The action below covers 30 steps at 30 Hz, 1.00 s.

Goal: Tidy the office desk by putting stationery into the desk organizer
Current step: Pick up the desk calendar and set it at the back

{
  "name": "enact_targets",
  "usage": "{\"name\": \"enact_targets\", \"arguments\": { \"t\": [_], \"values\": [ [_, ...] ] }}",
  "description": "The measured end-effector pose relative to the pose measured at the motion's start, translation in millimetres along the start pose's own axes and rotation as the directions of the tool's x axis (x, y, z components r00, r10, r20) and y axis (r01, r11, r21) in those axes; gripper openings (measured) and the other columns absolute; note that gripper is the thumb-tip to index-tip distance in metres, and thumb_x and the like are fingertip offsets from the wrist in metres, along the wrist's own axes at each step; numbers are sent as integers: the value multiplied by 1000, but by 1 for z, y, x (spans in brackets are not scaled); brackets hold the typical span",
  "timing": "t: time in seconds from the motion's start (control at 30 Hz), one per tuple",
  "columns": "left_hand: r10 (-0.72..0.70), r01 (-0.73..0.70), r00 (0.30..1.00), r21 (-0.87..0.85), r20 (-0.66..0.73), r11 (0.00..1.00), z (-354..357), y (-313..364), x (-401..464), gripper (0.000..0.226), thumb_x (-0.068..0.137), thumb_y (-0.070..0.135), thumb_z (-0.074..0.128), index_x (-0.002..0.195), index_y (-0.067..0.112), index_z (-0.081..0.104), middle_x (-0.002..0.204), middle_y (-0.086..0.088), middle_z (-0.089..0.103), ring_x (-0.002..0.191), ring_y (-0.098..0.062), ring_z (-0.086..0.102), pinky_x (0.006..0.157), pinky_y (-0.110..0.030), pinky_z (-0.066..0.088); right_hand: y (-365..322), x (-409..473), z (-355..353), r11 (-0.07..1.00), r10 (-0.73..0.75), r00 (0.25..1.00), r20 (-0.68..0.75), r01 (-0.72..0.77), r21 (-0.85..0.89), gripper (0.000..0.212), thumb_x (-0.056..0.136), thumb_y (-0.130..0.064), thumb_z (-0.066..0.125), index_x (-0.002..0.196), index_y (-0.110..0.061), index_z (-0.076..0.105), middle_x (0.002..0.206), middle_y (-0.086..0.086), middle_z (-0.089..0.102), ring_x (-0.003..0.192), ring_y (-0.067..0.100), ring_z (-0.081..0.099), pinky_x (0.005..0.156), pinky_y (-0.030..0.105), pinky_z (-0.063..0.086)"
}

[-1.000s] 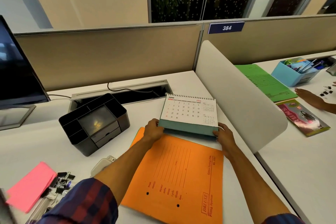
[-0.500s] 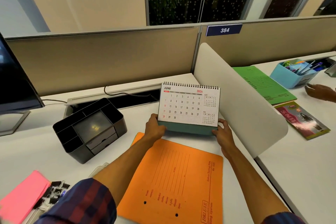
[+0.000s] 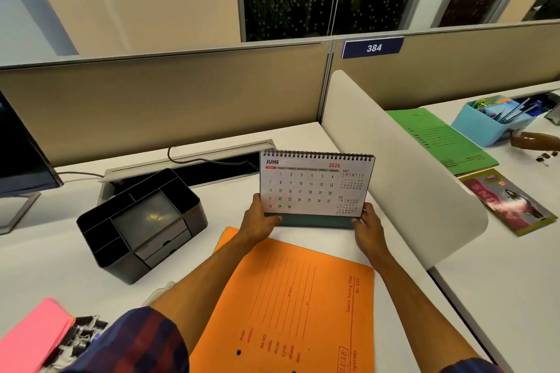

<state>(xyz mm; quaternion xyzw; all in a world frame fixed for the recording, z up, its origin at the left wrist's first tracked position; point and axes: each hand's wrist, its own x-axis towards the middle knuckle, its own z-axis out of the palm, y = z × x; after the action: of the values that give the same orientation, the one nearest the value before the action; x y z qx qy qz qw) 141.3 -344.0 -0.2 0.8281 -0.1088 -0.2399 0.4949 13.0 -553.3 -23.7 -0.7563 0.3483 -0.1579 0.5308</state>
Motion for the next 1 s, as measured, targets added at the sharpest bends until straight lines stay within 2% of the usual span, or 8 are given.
{"name": "enact_targets", "arguments": {
  "t": [0.1,0.2,0.37,0.63,0.83,1.0],
  "values": [
    [-6,7,1000,-31,14,999,-1,-1,5,60,88,2,66,135,20,34,134,-7,51,126,-28,49,101,-47,45,3,4,3,999,-8,1000,-7,8,-31,26,100,-6,45,118,-24,43,131,7,56,109,17,51,91,30,46],
    [-14,15,1000,-51,22,999,1,-2,12,59,88,2,64,136,20,34,135,-6,51,126,-28,49,103,-48,43,4,10,3,999,-15,1000,0,15,-46,23,101,-8,43,119,-23,43,130,8,56,105,17,50,87,27,45],
    [1,0,999,-21,35,1000,2,-1,24,61,89,2,64,138,21,33,136,-6,50,126,-27,49,104,-47,42,6,21,5,998,-14,999,32,16,-69,33,101,-5,41,130,-20,38,131,7,53,105,18,52,85,26,47],
    [8,-7,998,-18,67,1000,2,10,54,64,89,-1,62,140,21,32,139,-7,49,129,-29,47,104,-50,42,2,41,6,997,-15,998,63,20,-77,42,99,1,41,136,-17,33,137,8,49,112,16,48,98,37,47],
    [4,-1,997,-33,82,999,5,15,72,68,89,-1,62,143,24,29,141,-6,46,131,-29,44,104,-52,41,-2,60,5,996,-9,999,53,14,-84,46,99,3,38,140,-15,32,137,9,48,110,15,47,98,36,46],
    [8,-3,997,-53,80,999,5,16,84,68,89,-2,62,142,24,29,139,-5,46,130,-27,44,104,-52,42,-2,70,8,997,-17,999,45,20,-70,48,100,1,39,143,-17,30,139,7,47,117,20,49,100,38,45]
  ]
}}
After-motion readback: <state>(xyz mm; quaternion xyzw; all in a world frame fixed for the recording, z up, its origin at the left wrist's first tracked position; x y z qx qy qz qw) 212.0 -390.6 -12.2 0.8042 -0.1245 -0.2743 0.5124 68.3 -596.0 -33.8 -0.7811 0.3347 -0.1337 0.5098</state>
